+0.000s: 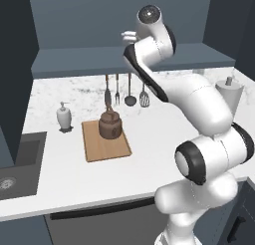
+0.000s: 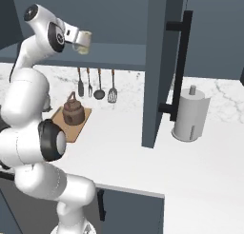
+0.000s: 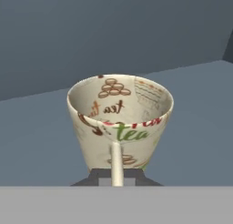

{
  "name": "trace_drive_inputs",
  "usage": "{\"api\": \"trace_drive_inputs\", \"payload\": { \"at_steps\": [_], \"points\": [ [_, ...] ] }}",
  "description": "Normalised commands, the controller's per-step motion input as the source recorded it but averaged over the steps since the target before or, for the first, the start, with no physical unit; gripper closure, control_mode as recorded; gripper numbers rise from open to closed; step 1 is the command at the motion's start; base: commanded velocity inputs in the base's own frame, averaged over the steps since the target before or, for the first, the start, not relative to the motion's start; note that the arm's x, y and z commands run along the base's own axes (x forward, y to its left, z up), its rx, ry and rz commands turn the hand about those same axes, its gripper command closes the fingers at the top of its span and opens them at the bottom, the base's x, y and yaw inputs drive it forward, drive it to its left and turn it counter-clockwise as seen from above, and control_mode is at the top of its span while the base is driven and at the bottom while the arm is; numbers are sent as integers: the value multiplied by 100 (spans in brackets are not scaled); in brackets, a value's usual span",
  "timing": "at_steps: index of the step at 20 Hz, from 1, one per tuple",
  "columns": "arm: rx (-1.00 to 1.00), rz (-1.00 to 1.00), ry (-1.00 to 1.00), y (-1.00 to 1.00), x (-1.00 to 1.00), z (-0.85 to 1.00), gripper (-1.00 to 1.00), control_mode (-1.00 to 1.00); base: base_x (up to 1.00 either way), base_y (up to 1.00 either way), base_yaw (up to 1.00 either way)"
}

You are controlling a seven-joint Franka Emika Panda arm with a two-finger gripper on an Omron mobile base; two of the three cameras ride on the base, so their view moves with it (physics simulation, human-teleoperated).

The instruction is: Pick the kettle from the counter and place it on the tray. Then pick the mug from the cabinet and place it on the tray. Then close the cabinet doors.

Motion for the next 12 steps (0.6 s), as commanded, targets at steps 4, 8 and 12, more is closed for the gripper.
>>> {"api": "trace_drive_inputs", "payload": {
  "at_steps": [4,8,12],
  "points": [
    [0,41,0,7,-100,0,100,-100,0,0,0],
    [0,57,0,2,-97,0,100,-100,0,0,0],
    [0,67,0,1,-89,-7,100,-100,0,0,0]
  ]
}}
